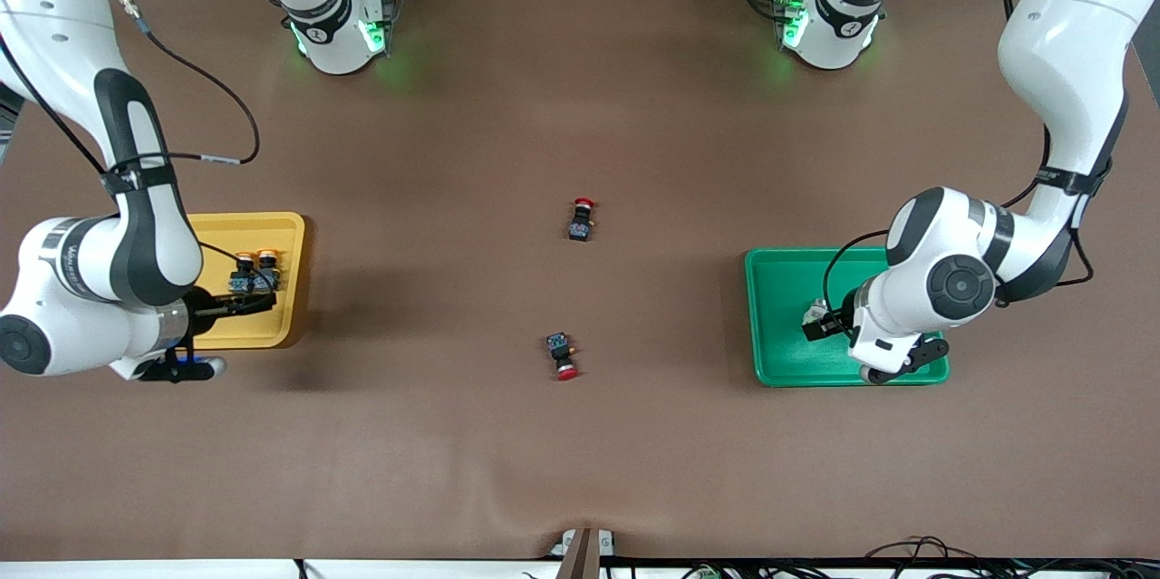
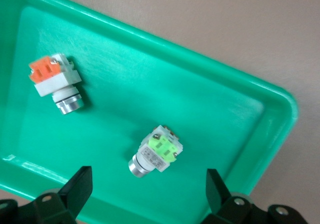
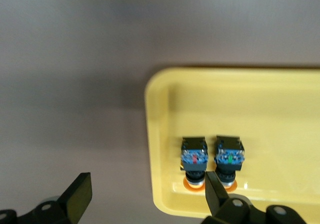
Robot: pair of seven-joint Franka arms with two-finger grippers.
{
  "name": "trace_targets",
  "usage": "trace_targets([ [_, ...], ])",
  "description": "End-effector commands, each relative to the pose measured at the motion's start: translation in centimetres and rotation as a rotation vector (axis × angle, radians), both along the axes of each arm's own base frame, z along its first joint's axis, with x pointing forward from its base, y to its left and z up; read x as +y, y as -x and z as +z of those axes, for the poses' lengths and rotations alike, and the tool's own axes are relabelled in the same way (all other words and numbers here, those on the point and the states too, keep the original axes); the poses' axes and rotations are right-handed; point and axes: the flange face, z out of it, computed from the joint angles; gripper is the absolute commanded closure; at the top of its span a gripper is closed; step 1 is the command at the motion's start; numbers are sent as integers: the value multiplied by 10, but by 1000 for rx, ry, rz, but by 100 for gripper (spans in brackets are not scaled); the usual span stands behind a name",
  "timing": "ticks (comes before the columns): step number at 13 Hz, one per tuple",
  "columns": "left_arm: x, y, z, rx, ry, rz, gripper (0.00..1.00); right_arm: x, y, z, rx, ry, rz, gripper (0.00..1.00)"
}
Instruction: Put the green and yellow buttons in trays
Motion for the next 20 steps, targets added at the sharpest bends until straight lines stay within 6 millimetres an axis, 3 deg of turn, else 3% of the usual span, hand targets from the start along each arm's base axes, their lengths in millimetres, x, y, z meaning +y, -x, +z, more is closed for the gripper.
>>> trace_targets([
  [1, -14, 9, 63, -53, -37, -21, 0, -2, -24, 60, -115, -23, -3, 0],
  [4, -32, 23, 139, -102, -94, -50, 0, 5, -42, 111, -229, -5, 7, 0],
  [5, -39, 30, 177, -150, -104, -66, 0, 3, -46, 127, -266, 0, 1, 0],
  [6, -39, 37, 201, -173, -107, -77, 0, 3, -47, 139, -289, 2, 0, 0],
  [8, -33, 42, 255, -200, -44, -161, 0, 1, -42, 179, -342, 5, -4, 0],
  [10, -6, 37, 293, -181, 10, -254, 0, 0, -19, 240, -377, 12, -4, 0],
  [13, 24, 36, 322, -190, 24, -335, 0, 5, 14, 284, -327, 23, 9, 0],
  [16, 26, 46, 348, -194, 6, -331, 0, 20, 64, 352, -314, 47, -57, 0],
  [19, 24, 64, 378, -229, -42, -358, 0, 52, 119, 381, -216, 79, -90, 0],
  [20, 34, 71, 387, -230, -39, -341, 0, 63, 133, 388, -250, 83, -77, 0],
])
